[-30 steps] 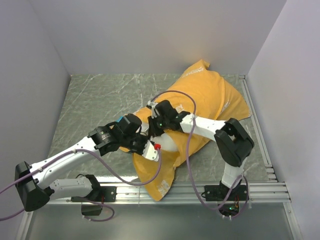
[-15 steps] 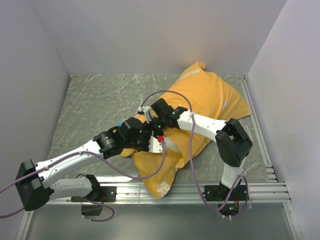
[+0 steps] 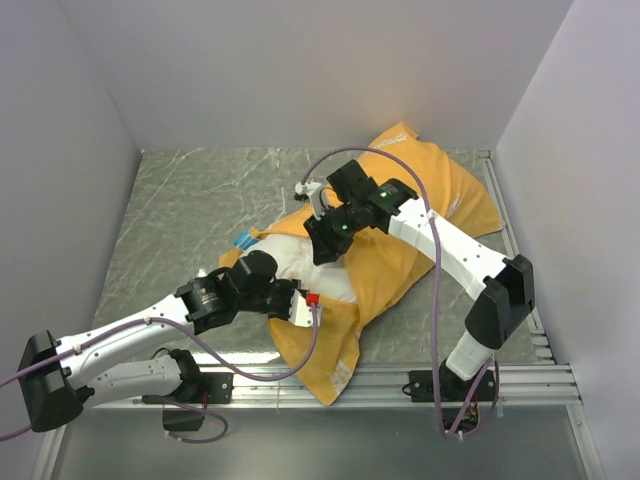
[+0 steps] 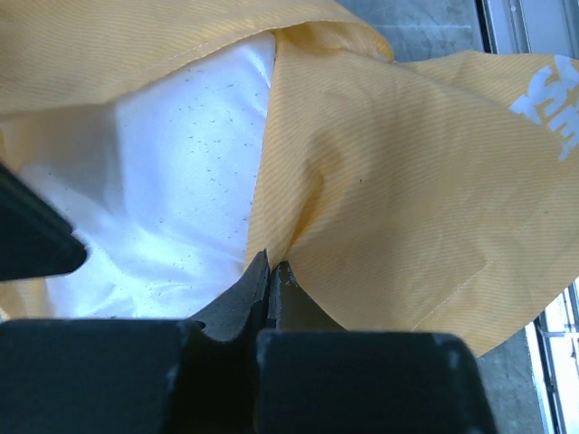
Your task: Put the pillow into the pillowcase
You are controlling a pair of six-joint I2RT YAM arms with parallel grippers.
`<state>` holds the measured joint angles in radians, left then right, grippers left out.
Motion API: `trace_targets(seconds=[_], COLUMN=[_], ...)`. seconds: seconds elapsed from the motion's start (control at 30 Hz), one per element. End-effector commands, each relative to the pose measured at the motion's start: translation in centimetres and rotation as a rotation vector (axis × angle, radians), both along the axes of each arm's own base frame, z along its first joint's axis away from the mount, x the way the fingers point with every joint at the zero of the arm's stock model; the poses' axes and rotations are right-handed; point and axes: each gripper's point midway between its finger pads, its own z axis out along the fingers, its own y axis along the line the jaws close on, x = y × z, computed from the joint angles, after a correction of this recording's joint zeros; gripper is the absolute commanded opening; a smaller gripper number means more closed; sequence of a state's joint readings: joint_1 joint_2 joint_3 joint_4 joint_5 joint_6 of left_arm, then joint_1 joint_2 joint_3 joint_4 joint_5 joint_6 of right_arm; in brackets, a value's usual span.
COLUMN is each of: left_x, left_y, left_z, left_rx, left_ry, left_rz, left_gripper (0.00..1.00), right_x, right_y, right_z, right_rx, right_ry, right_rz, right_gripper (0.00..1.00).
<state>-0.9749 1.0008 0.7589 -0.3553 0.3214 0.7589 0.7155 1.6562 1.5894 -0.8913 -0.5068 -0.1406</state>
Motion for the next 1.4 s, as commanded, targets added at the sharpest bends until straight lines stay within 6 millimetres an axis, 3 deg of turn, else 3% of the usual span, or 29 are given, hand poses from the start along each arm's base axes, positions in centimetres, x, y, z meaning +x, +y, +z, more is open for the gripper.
trace_targets(seconds=[0.0, 0.13, 0.17, 0.27, 0.37, 0.47, 0.6, 0.67, 0.77, 0.8, 0.87, 0.9, 1.0, 1.1, 1.2, 1.27, 1.37], left_x=[0.3, 1.0, 1.0, 1.4, 2.1, 3.7, 5.8, 5.1, 1.7, 0.0, -2.5, -3.6, -4.0, -3.4, -2.6, -2.0, -0.8], left_y=[-0.5, -0.5, -0.3, 0.0, 0.2, 0.5, 0.8, 0.3, -0.8, -0.9, 0.2, 1.0, 2.0, 1.6, 0.5, 0.2, -0.2], left_z=[1.8, 2.5, 2.5, 4.3, 8.3, 13.5, 20.1, 20.0, 14.2, 10.1, 5.0, 1.4, -2.6, -3.0, -1.6, -1.2, 0.2], left_rx=[-0.058, -0.051, -0.039, -0.056, -0.137, -0.232, -0.374, -0.383, -0.270, -0.186, -0.068, -0.002, 0.064, 0.049, 0.001, -0.008, -0.054], left_ry=[-0.060, -0.065, -0.061, -0.088, -0.155, -0.245, -0.368, -0.344, -0.183, -0.121, -0.054, -0.019, -0.002, -0.011, 0.002, 0.010, 0.010], left_rz=[-0.010, 0.025, 0.030, 0.054, 0.094, 0.183, 0.287, 0.250, 0.070, -0.026, -0.143, -0.194, -0.207, -0.177, -0.131, -0.097, -0.007], left_gripper=[0.00, 0.00, 0.00, 0.00, 0.00, 0.00, 0.00, 0.00, 0.00, 0.00, 0.00, 0.00, 0.00, 0.00, 0.00, 0.02, 0.06], right_x=[-3.5, -5.8, -6.4, -5.8, -6.4, -6.9, -8.0, -8.5, -7.8, -7.8, -6.7, -6.3, -5.1, -4.1, -2.4, -1.0, 0.4], right_y=[-2.0, -2.6, -3.8, -5.6, -8.0, -8.4, -7.2, -6.8, -5.2, -4.8, -3.8, -3.7, -4.1, -4.9, -3.8, -2.2, 1.1], right_z=[-3.3, -9.7, -12.0, -17.0, -20.9, -21.7, -20.2, -19.5, -16.4, -14.4, -10.8, -8.9, -5.0, -2.7, -0.7, 0.9, 0.3], right_rx=[-0.117, -0.264, -0.332, -0.452, -0.552, -0.564, -0.496, -0.473, -0.379, -0.341, -0.262, -0.235, -0.234, -0.245, -0.202, -0.145, -0.116], right_ry=[0.137, 0.275, 0.304, 0.303, 0.330, 0.355, 0.388, 0.394, 0.368, 0.357, 0.321, 0.277, 0.160, 0.074, -0.016, -0.064, -0.012], right_rz=[0.091, 0.149, 0.136, 0.103, 0.088, 0.098, 0.130, 0.145, 0.138, 0.137, 0.124, 0.129, 0.131, 0.115, 0.083, 0.069, 0.070], right_gripper=[0.36, 0.34, 0.33, 0.31, 0.29, 0.29, 0.31, 0.32, 0.37, 0.39, 0.47, 0.50, 0.59, 0.64, 0.64, 0.63, 0.62])
